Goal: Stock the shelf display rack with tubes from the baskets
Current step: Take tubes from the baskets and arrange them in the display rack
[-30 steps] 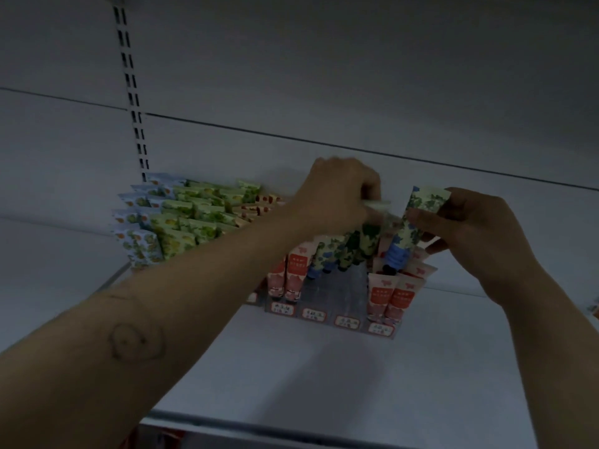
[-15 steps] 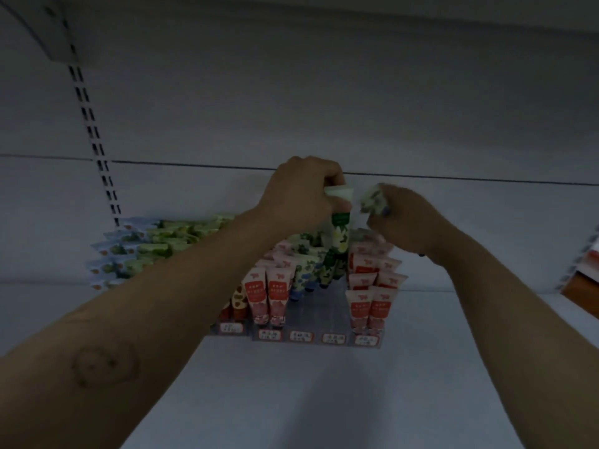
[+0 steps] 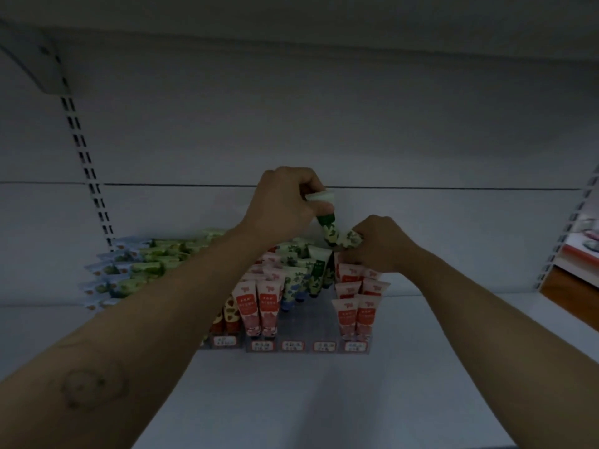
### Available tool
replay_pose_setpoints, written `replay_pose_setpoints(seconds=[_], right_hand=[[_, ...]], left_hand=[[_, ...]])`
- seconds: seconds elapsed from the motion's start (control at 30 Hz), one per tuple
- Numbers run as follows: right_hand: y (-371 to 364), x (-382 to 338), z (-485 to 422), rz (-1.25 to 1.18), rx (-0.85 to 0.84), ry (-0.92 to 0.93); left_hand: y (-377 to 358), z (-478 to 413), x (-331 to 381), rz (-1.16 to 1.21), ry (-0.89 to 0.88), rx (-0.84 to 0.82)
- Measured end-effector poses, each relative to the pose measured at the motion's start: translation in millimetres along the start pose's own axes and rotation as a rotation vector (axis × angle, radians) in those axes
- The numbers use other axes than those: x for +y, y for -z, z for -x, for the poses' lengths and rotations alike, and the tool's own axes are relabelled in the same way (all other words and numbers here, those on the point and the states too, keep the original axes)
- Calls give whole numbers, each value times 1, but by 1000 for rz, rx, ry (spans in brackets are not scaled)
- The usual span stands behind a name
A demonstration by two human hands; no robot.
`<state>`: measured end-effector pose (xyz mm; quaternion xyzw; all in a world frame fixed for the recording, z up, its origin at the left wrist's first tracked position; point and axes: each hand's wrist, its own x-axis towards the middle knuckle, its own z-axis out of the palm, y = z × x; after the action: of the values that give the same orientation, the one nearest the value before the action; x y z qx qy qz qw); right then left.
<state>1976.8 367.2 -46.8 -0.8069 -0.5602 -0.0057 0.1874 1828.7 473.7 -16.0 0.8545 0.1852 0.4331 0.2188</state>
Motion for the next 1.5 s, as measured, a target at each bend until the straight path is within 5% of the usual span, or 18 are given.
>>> replay_pose_setpoints(seconds=[0.5, 0.8, 1.0, 1.5], right_hand=[[-6, 19, 12, -117, 95, -35], [-2, 18, 8, -126, 56, -86], [0, 13, 7, -83, 34, -50], [0, 14, 6, -202, 0, -113]], left_hand=[[-43, -13, 9, -364, -66, -517], [-53, 3, -7, -418, -34, -529], [-56, 12, -12, -591, -203, -519], [-55, 19, -25, -492, -270, -470]])
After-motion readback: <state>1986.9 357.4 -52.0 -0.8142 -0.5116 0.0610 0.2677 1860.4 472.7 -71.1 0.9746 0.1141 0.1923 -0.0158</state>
